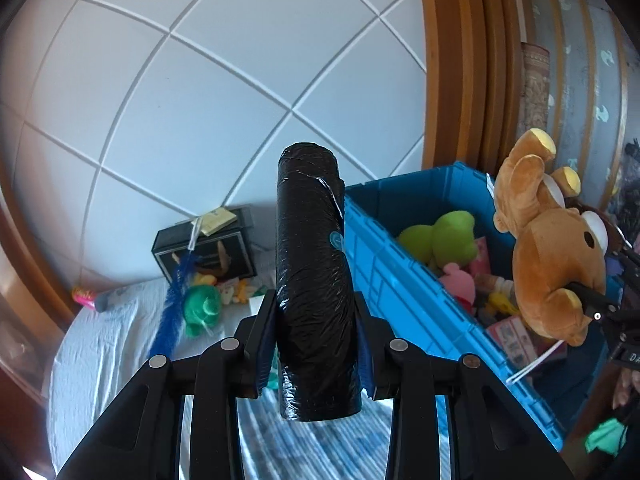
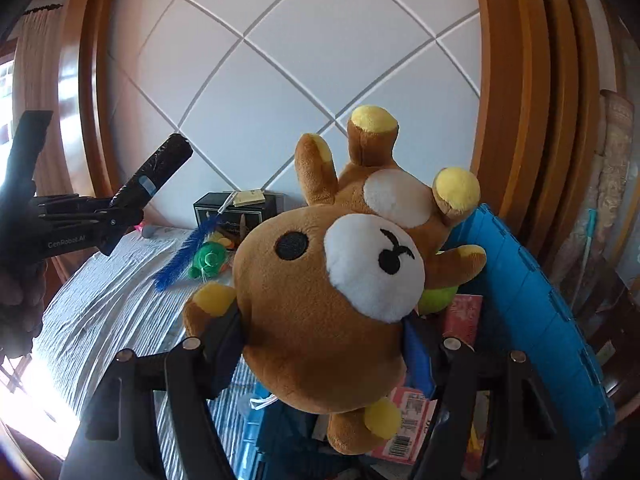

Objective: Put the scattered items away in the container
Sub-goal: 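Lift the bear plush and black umbrella and carry both over the crate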

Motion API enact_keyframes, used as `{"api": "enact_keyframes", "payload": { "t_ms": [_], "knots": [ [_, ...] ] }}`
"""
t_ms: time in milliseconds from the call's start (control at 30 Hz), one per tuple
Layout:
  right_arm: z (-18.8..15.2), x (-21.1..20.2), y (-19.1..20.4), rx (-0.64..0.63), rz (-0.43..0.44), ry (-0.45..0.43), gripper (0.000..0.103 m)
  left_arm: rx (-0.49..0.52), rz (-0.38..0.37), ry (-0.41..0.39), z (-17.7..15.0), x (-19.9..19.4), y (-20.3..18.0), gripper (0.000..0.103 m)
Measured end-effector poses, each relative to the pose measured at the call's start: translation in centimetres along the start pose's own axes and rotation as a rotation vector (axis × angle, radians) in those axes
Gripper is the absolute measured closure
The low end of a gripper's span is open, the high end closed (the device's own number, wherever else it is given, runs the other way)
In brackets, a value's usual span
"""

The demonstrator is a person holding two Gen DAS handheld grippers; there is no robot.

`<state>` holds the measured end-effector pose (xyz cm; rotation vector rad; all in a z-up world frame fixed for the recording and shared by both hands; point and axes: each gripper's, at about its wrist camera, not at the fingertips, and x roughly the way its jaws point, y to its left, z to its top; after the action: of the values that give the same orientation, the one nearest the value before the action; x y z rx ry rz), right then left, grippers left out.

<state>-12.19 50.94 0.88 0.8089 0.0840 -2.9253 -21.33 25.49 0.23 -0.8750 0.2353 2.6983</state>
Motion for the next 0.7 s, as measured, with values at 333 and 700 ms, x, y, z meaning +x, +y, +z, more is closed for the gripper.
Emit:
{"api": "enact_keyframes", "payload": {
  "t_ms": [333,700],
  "knots": [
    [-2.2,-2.2,-6.9,0.071,-0.113,0.032,0.035,0.080,-0.140,-0.028,4.1,3.0,-8.9,0.070],
    [-3.4,-3.1,-11.9,0.129,-0.179,0.066,0.035,0.169,-0.232,-0.059,8.9,5.4,-16.4,0.070]
  ]
}}
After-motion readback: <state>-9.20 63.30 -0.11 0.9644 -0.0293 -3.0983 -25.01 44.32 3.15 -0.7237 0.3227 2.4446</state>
